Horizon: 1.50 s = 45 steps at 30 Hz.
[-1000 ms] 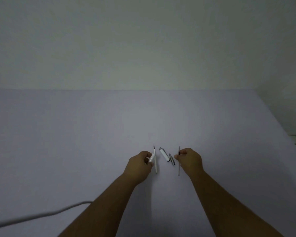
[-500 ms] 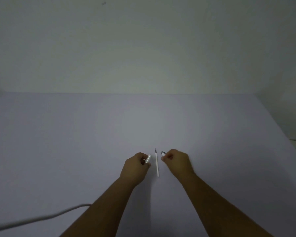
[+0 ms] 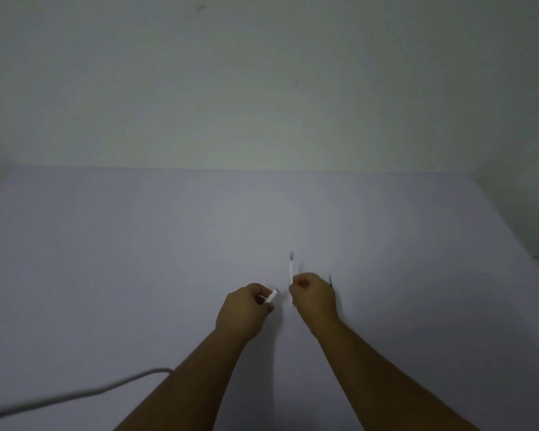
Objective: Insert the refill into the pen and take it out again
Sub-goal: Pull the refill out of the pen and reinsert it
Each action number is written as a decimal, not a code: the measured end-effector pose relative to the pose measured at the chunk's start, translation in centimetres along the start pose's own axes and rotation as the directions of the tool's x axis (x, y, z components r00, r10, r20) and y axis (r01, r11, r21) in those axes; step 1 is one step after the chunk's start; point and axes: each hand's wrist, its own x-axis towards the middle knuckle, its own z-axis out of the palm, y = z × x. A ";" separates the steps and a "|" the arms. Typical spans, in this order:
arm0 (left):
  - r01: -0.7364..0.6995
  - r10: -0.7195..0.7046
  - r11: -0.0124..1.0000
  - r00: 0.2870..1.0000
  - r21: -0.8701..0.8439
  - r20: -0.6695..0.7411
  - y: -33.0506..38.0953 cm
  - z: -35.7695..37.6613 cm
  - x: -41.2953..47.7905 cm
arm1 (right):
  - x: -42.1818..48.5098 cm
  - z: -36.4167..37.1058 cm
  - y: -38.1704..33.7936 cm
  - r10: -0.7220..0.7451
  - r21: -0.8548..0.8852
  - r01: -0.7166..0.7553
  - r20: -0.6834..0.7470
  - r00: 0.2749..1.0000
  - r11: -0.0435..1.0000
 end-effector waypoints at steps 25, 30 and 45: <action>-0.087 0.088 0.993 0.996 -0.085 0.005 2.5 0.8 -0.3 | -0.5 -3.9 -1.5 -0.001 0.458 -0.047 0.103 0.995 0.888; -0.097 0.101 0.990 0.994 -0.102 0.033 2.1 0.8 -0.1 | 0.1 -4.9 -1.3 0.004 0.441 -0.072 0.153 0.988 0.895; -0.117 0.128 0.985 0.989 -0.128 0.080 1.5 0.9 -0.2 | 2.1 -4.0 3.9 -0.104 -0.619 0.094 0.020 0.994 0.779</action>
